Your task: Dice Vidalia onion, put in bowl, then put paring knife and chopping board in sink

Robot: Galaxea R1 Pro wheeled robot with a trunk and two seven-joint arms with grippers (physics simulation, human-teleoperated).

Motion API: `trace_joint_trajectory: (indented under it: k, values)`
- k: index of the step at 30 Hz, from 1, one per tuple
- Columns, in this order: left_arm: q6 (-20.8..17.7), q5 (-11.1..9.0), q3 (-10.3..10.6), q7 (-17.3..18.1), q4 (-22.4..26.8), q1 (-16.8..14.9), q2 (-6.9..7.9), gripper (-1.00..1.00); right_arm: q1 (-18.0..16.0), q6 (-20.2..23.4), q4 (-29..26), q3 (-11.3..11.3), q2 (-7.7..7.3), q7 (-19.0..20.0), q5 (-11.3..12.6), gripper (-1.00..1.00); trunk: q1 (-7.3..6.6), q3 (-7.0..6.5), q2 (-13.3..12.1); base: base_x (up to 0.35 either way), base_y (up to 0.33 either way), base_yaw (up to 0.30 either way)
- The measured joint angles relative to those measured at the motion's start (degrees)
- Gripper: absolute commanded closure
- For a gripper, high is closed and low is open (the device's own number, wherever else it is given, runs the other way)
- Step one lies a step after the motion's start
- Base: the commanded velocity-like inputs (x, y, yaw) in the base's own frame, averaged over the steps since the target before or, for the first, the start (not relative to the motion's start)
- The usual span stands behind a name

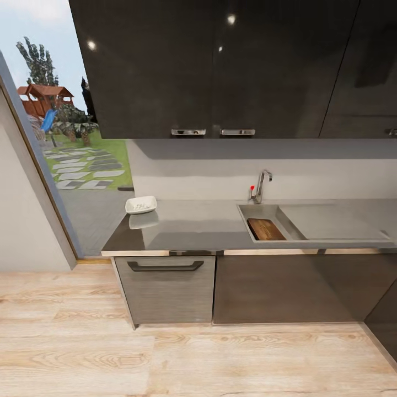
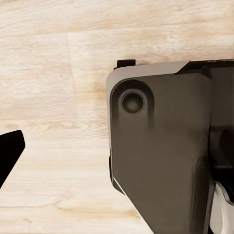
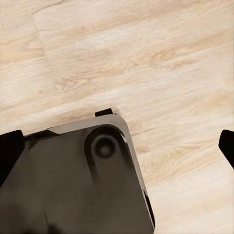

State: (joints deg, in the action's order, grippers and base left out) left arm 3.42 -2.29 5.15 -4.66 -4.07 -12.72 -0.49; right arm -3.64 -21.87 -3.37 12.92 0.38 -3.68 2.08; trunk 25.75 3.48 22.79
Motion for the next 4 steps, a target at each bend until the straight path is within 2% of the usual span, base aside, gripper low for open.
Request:
trace_joint_trajectory:
  k: [4]
  values:
    - [0.0,-0.02,0.0,0.0,0.0,0.0,0.0,-1.0,0.0,0.0,0.0,-0.05,0.11,0.0,0.05,-1.0,0.0,0.0,0.0,0.0,0.0,0.0]
